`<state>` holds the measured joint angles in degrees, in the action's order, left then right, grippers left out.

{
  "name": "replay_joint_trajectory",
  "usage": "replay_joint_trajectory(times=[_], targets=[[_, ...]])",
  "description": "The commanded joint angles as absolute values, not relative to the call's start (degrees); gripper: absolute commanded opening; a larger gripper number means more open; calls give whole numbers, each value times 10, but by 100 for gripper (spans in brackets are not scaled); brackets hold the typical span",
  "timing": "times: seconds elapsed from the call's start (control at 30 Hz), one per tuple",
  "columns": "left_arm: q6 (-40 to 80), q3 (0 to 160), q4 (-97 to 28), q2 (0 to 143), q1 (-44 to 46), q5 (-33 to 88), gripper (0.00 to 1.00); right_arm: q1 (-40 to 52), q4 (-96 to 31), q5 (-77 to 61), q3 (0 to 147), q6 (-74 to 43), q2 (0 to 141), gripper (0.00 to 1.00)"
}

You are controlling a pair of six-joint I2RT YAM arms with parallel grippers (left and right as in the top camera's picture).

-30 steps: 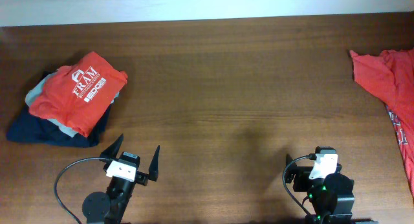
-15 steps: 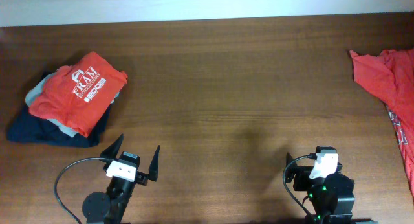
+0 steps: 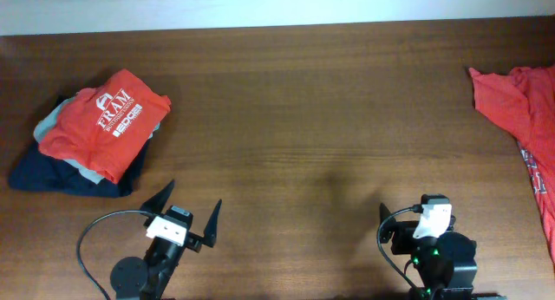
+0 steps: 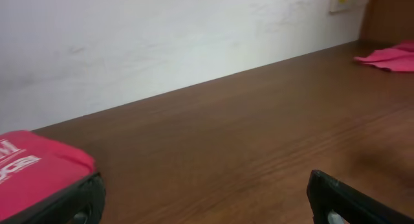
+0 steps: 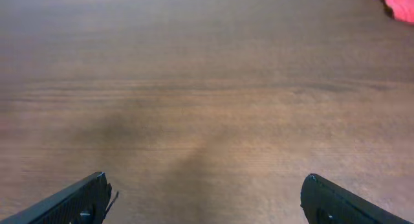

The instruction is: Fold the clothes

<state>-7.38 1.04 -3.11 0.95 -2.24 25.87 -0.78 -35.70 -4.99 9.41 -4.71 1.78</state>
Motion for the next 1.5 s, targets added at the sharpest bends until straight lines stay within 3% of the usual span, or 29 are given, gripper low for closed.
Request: replay_joint_trajectory(times=[0.0, 0.27, 0.6, 1.07, 1.17, 1.37, 1.4, 1.47], targets=[[-54, 6, -30, 23, -20, 291, 99, -12, -319, -124, 91, -49, 16, 99], [-39, 42, -47, 58, -20, 254, 99, -11, -153, -223, 98, -74, 18, 99], [-39, 266, -212, 276, -20, 149, 99, -11, -149, -219, 211, -80, 192, 98], [-43, 618, -420, 647, -20, 137, 99, -12, -449, -154, 678, -97, 668, 99], [-43, 632, -415, 674, -20, 141, 99, -15, -463, -135, 718, -61, 724, 99], [-43, 632, -419, 687, -20, 142, 99, -100, -472, -52, 748, -134, 809, 99], [-43, 632, -422, 686, -20, 146, 99, -126, -471, -53, 750, -153, 826, 97], [-43, 632, -425, 685, -20, 159, 99, -172, -462, -54, 752, -184, 858, 82]])
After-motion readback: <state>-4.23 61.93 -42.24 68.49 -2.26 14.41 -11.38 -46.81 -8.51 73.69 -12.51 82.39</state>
